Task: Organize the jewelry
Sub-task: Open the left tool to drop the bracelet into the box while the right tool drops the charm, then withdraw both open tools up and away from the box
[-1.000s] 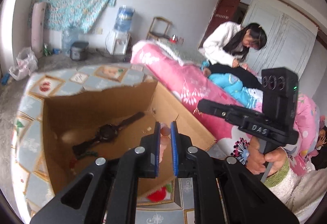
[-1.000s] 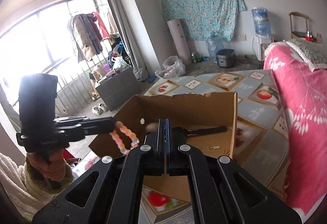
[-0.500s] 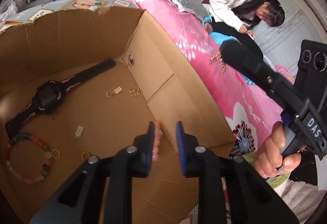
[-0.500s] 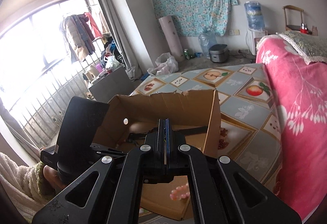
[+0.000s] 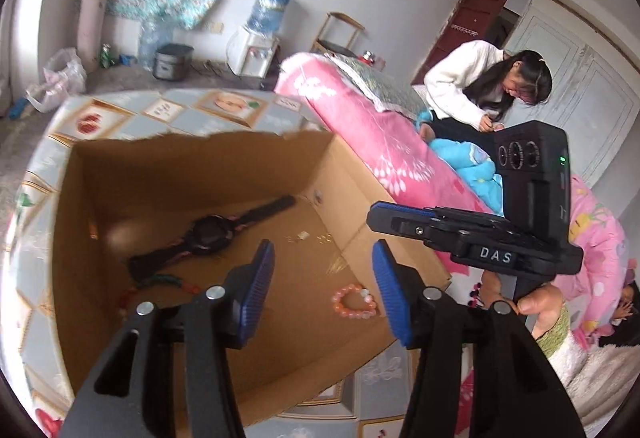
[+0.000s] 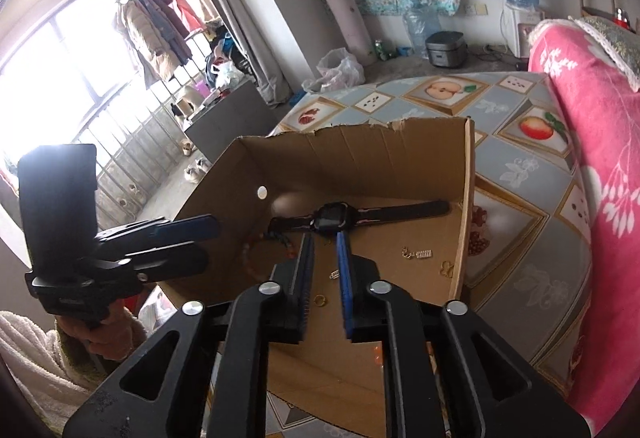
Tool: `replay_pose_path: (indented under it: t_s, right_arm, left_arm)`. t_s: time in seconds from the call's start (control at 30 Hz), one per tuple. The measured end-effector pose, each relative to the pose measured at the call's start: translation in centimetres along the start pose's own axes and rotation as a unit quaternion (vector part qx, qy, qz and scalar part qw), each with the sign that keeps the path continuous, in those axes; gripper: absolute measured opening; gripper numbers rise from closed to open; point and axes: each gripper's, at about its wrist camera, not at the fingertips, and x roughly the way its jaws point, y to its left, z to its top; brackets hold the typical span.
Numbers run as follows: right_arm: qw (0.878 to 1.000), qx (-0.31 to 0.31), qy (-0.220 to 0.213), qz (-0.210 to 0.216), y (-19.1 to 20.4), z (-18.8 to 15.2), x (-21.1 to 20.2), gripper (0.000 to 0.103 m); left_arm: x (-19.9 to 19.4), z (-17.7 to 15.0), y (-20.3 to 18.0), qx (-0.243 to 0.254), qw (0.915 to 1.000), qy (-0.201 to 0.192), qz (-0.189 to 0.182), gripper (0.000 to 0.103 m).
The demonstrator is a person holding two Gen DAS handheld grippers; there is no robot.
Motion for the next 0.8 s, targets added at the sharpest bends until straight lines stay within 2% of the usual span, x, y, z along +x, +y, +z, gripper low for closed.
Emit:
replay_pose_path:
  t_s: [0.17, 0.27, 0.43, 0.5, 0.6, 0.67, 0.73, 0.8]
  right_arm:
    - [0.999, 0.015, -0.024, -0.016, 0.1, 0.0, -1.9, 0.028]
    - [0.998, 0.029, -0.047, -0.027, 0.2, -0.6, -3.6, 0.037]
    - [0.992, 0.057, -0.091, -0.067, 0.4, -2.6, -6.6, 0.060]
    - [0.988, 0.079, -0.105, -0.084, 0.0, -3.5, -7.4, 0.062]
    - [0.978, 0.137, -0.108, -0.112, -1.7, -5.1, -7.5, 0.064]
    - [0.973, 0.173, -0.095, -0.119, -2.9, -6.1, -6.8, 0.064]
    - [0.970, 0.207, -0.076, -0.106, -4.2, -7.2, -5.6, 0.064]
    - [0.969, 0.226, -0.052, -0.081, -4.9, -7.7, -4.4, 0.064]
  left_arm:
    - [-2.8, -0.8, 1.2, 0.001, 0.9992, -0.026, 0.032, 0.060]
    - [-4.4, -1.5, 1.8, 0.008, 0.9977, -0.042, 0.052, 0.067]
    - [-6.3, -2.7, 2.3, 0.024, 0.9929, -0.059, 0.100, 0.081]
    - [-7.2, -3.3, 3.2, 0.019, 0.9904, -0.067, 0.119, 0.083]
    - [-7.8, -3.9, 5.1, -0.011, 0.9877, -0.073, 0.138, 0.086]
    - [-7.5, -4.5, 7.2, -0.051, 0.9876, -0.056, 0.138, 0.086]
    - [-6.9, -5.0, 8.8, -0.086, 0.9872, -0.036, 0.129, 0.086]
    - [-6.0, -5.6, 10.1, -0.121, 0.9873, -0.012, 0.103, 0.086]
